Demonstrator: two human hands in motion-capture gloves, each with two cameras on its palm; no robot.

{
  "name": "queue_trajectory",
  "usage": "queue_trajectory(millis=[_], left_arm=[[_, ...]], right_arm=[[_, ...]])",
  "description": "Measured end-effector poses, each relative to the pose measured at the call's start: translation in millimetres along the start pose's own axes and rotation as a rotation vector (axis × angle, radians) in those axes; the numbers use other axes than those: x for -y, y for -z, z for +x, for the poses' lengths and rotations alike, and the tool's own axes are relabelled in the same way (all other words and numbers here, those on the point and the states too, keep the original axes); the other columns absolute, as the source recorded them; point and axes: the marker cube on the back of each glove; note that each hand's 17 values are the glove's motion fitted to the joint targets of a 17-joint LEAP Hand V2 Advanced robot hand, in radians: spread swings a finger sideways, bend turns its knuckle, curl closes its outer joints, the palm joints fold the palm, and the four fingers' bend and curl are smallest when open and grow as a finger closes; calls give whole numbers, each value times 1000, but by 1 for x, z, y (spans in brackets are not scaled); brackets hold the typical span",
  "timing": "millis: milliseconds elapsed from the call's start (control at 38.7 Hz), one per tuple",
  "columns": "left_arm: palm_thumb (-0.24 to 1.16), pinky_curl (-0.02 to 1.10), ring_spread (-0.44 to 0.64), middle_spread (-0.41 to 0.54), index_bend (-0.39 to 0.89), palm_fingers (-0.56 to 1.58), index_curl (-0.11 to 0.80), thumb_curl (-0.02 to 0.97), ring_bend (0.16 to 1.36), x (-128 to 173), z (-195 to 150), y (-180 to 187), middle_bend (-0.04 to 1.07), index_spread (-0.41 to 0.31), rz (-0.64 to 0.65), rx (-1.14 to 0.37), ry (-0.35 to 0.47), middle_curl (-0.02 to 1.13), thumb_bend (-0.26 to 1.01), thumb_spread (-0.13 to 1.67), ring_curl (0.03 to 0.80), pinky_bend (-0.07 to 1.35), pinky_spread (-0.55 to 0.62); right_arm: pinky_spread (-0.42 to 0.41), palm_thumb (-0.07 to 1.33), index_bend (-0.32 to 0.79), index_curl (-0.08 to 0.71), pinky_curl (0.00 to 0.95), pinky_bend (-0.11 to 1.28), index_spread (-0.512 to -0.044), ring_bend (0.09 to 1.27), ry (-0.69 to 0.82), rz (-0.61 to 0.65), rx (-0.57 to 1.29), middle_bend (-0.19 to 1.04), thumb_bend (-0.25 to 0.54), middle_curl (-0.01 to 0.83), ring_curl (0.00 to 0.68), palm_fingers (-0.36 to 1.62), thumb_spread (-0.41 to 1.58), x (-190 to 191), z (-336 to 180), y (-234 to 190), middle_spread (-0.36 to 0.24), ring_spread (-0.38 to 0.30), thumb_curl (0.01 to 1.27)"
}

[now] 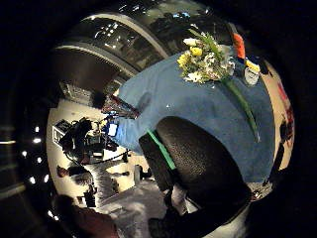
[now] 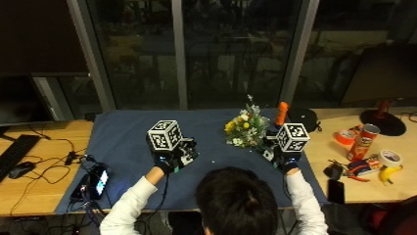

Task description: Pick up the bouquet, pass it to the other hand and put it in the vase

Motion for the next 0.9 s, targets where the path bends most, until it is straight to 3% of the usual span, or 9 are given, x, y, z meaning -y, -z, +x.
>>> queue_trajectory(millis=[103,207,336,465,594,749,801,904], left_arm=[[-77,167,187,185,73,299,30,16,571,-3,0,9,174,-1,14,69,59,85,-59,574,172,480,195],[-80,207,225,220,92,262,50,32,615,-3,3,10,184,-1,36,95,73,120,-61,711,209,510,230],[-83,236,250,246,108,236,77,49,644,7,2,3,190,-1,62,182,102,154,-63,817,231,529,255],[-82,254,280,261,126,193,105,63,650,22,3,-2,194,-1,143,376,166,184,-64,879,242,524,291],[-80,263,297,271,127,171,127,78,660,36,9,-6,196,11,255,536,200,208,-63,916,249,515,318],[-74,275,317,274,124,154,146,93,667,52,16,-16,199,24,308,551,169,234,-60,945,253,517,336],[-62,279,320,275,121,150,150,101,668,55,18,-17,200,26,315,550,160,242,-53,953,255,519,340],[-56,284,325,265,121,151,160,113,667,59,24,-19,208,29,315,536,148,258,-50,969,258,517,345]], right_arm=[[103,269,62,43,182,488,-257,488,11,34,18,264,149,123,170,427,689,0,0,-1,-15,27,76],[122,280,85,64,219,500,-301,516,17,31,33,284,135,167,208,410,855,-1,0,-2,-25,33,99],[136,288,95,82,245,503,-330,532,11,-10,35,299,112,208,234,396,983,2,3,-3,-25,38,124],[147,323,98,97,265,505,-344,544,-7,-57,21,303,105,240,252,384,1067,5,7,-4,-23,40,149],[157,353,102,111,282,516,-344,546,-47,-100,-16,299,92,264,264,382,1116,4,13,3,-19,46,173],[163,363,61,109,308,577,-312,586,-119,-172,1,301,60,289,284,460,1145,11,36,11,-9,50,193],[158,369,14,92,319,625,-289,614,-152,-217,21,356,51,313,294,568,1149,17,46,11,-22,20,202],[94,375,1,73,343,702,-253,665,-225,-292,56,349,27,330,318,601,1140,35,64,10,-34,-31,215]])
